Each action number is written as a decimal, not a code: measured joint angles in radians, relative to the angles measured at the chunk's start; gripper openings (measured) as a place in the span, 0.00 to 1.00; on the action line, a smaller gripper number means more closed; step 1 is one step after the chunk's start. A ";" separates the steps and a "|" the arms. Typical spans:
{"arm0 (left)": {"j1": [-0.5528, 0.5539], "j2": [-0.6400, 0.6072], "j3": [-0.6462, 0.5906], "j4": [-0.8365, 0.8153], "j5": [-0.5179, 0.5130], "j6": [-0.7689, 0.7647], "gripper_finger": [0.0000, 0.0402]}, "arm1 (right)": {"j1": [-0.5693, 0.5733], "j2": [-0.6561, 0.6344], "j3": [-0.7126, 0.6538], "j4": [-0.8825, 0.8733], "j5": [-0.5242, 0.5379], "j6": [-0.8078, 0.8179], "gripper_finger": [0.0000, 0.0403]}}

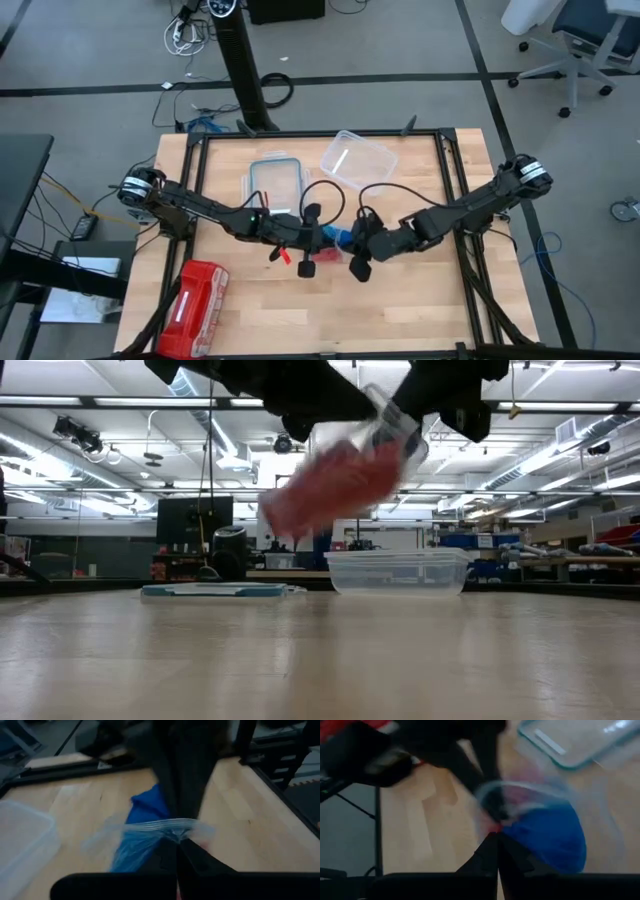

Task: Roll bandage
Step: Put the blue bandage into the transparent zip bag

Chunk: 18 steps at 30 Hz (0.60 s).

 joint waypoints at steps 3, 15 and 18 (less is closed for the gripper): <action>-0.001 -0.002 0.004 0.018 0.013 0.003 0.00 | -0.002 -0.035 -0.003 -0.048 -0.006 0.007 0.00; -0.002 0.001 0.003 0.043 0.038 0.002 0.00 | 0.006 -0.065 -0.002 -0.060 0.043 -0.003 0.00; -0.002 0.001 0.003 0.025 0.037 0.002 0.00 | -0.011 -0.054 -0.002 -0.063 -0.072 0.001 0.00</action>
